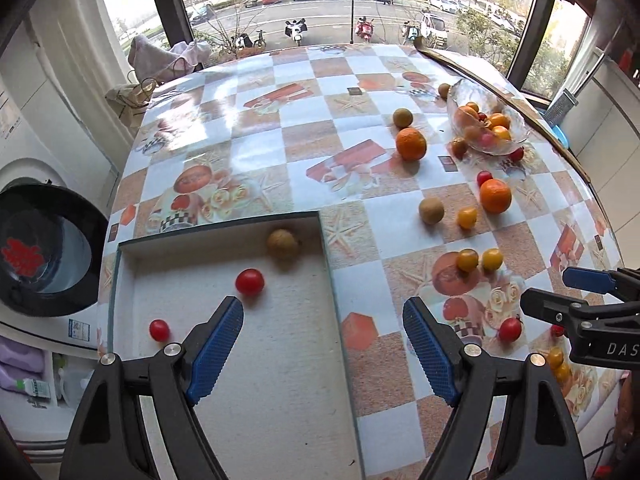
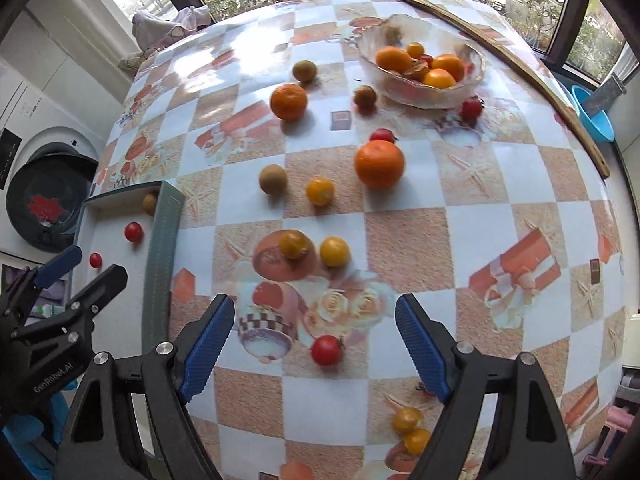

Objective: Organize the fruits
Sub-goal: 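Grasp a small orange tomato with the left gripper while the right grasps a red tomato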

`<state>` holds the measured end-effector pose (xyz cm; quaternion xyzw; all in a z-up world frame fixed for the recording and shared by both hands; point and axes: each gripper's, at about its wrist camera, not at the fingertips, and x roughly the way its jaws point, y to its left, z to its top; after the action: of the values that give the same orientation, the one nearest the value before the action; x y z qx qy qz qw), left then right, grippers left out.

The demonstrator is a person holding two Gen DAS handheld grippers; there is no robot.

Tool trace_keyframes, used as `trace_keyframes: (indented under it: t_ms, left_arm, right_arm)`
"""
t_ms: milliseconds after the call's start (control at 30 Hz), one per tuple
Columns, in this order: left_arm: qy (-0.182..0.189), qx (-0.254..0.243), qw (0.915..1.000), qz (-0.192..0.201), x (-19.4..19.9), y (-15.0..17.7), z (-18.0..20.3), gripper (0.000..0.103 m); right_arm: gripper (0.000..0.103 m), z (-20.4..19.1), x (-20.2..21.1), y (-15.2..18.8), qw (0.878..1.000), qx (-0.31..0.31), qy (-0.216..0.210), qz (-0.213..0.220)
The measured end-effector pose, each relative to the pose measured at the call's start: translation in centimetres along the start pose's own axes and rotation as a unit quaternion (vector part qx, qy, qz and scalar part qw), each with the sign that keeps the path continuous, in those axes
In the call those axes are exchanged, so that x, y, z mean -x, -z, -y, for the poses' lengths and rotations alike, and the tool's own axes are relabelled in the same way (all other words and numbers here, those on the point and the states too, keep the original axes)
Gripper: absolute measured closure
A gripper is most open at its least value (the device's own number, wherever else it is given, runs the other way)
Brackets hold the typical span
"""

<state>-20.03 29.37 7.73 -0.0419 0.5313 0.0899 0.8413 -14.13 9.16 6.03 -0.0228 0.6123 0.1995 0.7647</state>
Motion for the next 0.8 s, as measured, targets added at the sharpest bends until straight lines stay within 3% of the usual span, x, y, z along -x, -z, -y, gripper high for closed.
trace_keyframes:
  t_ms: [367, 800]
  left_arm:
    - [0.023, -0.042, 0.9983, -0.033, -3.6, -0.3, 6.4, 0.02]
    - [0.034, -0.067, 0.9959, -0.05, -8.1, -1.3, 10.1, 0.02]
  right_arm:
    - [0.018, 7.0, 0.2, 4.1, 0.998, -0.057, 0.03, -0.028]
    - [0.018, 8.2, -1.2, 5.6, 0.998, -0.044, 0.031, -0.041]
